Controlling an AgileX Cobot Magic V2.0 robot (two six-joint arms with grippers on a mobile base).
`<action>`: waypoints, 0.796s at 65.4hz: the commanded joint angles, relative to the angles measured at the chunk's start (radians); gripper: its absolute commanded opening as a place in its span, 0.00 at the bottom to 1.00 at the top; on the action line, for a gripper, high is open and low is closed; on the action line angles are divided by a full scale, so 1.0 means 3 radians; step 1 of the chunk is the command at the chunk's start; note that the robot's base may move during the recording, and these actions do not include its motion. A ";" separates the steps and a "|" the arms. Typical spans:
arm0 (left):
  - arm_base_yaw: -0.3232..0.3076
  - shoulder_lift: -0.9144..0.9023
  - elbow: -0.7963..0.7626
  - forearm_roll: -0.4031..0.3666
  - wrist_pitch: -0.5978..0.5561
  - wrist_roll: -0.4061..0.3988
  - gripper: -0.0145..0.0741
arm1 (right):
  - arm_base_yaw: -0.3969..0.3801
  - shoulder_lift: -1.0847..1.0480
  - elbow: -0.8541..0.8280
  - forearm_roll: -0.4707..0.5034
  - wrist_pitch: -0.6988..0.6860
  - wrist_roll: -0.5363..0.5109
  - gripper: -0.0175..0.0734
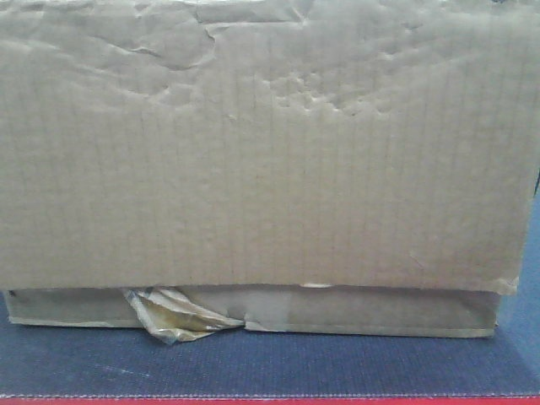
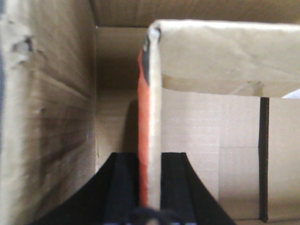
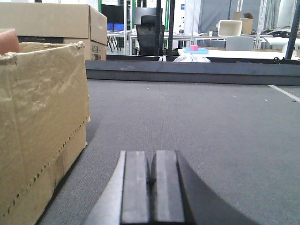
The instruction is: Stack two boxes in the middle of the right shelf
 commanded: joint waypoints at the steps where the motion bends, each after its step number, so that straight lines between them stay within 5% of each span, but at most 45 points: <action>1: -0.0019 -0.0014 -0.0005 -0.0032 -0.0078 0.0046 0.32 | -0.0014 -0.0009 0.0003 0.0020 -0.0050 0.0000 0.01; 22: -0.0019 -0.0014 -0.0132 -0.0048 -0.0072 0.0046 0.52 | -0.0014 -0.0009 0.0003 0.0020 -0.0050 0.0000 0.01; 35: -0.0019 -0.0048 -0.0679 -0.0002 0.0118 0.0114 0.52 | -0.0014 -0.0009 0.0003 0.0020 -0.0050 0.0000 0.01; 41: -0.0005 -0.0071 -0.0906 0.0209 0.0208 0.0173 0.52 | -0.0014 -0.0009 0.0003 0.0020 -0.0050 0.0000 0.01; 46: 0.0010 -0.0118 -0.0916 0.0402 0.0208 0.0210 0.52 | -0.0014 -0.0009 0.0003 0.0020 -0.0050 0.0000 0.01; 52: 0.0096 -0.0175 -0.0825 0.0334 0.0208 0.0224 0.52 | -0.0014 -0.0009 0.0003 0.0020 -0.0050 0.0000 0.01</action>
